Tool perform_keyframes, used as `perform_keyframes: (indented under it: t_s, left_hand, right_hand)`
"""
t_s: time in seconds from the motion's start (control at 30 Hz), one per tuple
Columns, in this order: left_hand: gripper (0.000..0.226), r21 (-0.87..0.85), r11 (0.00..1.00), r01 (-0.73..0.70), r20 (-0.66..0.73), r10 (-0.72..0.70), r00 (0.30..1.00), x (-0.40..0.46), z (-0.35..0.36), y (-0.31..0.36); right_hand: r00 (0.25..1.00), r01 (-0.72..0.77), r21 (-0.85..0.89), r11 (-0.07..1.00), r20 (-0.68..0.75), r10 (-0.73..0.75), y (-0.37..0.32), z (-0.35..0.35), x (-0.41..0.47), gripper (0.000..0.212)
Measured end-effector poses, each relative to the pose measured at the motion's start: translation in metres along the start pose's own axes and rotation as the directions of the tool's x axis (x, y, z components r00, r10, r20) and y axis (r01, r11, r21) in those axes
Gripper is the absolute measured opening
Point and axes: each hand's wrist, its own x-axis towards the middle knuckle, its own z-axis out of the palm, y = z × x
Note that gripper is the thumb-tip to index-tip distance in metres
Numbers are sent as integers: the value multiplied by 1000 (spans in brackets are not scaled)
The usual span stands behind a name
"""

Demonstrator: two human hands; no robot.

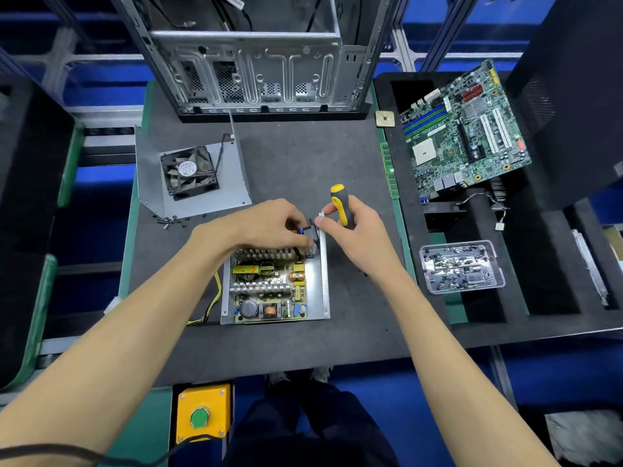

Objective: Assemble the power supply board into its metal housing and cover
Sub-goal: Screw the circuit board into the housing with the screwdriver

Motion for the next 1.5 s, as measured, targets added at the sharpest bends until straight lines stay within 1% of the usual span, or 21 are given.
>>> perform_keyframes:
  t_s: [0.07,0.2,0.3,0.43,0.5,0.57,0.63,0.73,0.77,0.83,0.9,0.97,1.03,1.07,1.1,1.13,1.23,1.3,1.4,1.5]
  left_hand:
    - [30,-33,999,-19,-40,17,999,-2,3,1]
    - [26,-22,1000,-15,-96,13,995,-2,10,4]
    - [16,38,999,-16,-157,22,987,0,17,7]
    - [11,129,991,-43,-233,72,970,-1,28,11]
    - [15,136,990,-45,-276,82,958,-4,34,10]
    - [28,136,990,-44,-324,87,942,-5,38,8]
    - [34,136,989,-60,-352,105,930,-5,40,6]
    - [39,264,961,-80,-317,165,934,-3,41,2]
    - [41,295,952,-78,-311,173,934,-3,40,1]
    - [42,316,946,-74,-297,172,939,-2,39,1]
    - [41,278,957,-89,-264,165,950,-2,37,0]
    - [38,189,976,-107,-233,150,961,-2,33,-1]
    - [37,137,984,-111,-216,139,966,-3,32,-3]
    - [36,133,985,-110,-215,137,967,-3,32,-4]
    - [35,127,985,-113,-222,139,965,-3,33,-4]
    - [33,106,987,-119,-237,141,961,-4,34,-4]
    - [30,-47,992,-113,-302,94,949,-6,34,-2]
    - [30,-99,991,-86,-306,52,951,-7,32,-2]
    - [32,-58,996,-61,-287,42,957,-9,28,-1]
    - [30,121,991,-60,-309,95,946,-8,29,7]
  right_hand:
    - [1000,-1,-7,1000,-4,1,1,0,0,11]
    - [1000,9,-18,1000,-7,-9,2,0,0,12]
    - [1000,10,-18,1000,-8,-10,2,0,-1,12]
    - [1000,13,-26,1000,-7,-14,2,-1,-1,10]
    - [1000,7,-24,1000,-6,-7,2,0,-1,10]
    - [1000,-26,-22,999,-9,25,3,2,-1,12]
    - [995,-104,1,995,0,104,6,3,-3,19]
    - [975,-218,72,973,59,214,7,2,-6,48]
    - [972,-230,67,971,65,226,6,1,-7,54]
    - [972,-228,49,972,67,225,4,-1,-7,58]
    - [973,-222,32,975,78,219,3,-4,-6,57]
    - [968,-235,29,972,98,231,3,-7,-4,51]
    - [952,-288,90,953,135,275,4,-10,-4,42]
    - [944,-314,126,941,151,295,5,-11,-4,45]
    - [937,-335,152,930,159,312,7,-11,-4,49]
    - [932,-349,165,922,163,323,8,-10,-4,48]
    - [925,-364,170,916,178,335,11,-8,-6,28]
    - [923,-368,166,915,189,337,13,-8,-6,23]
    - [924,-361,172,917,200,327,17,-6,-6,28]
    - [929,-347,216,913,210,304,17,-6,-7,27]
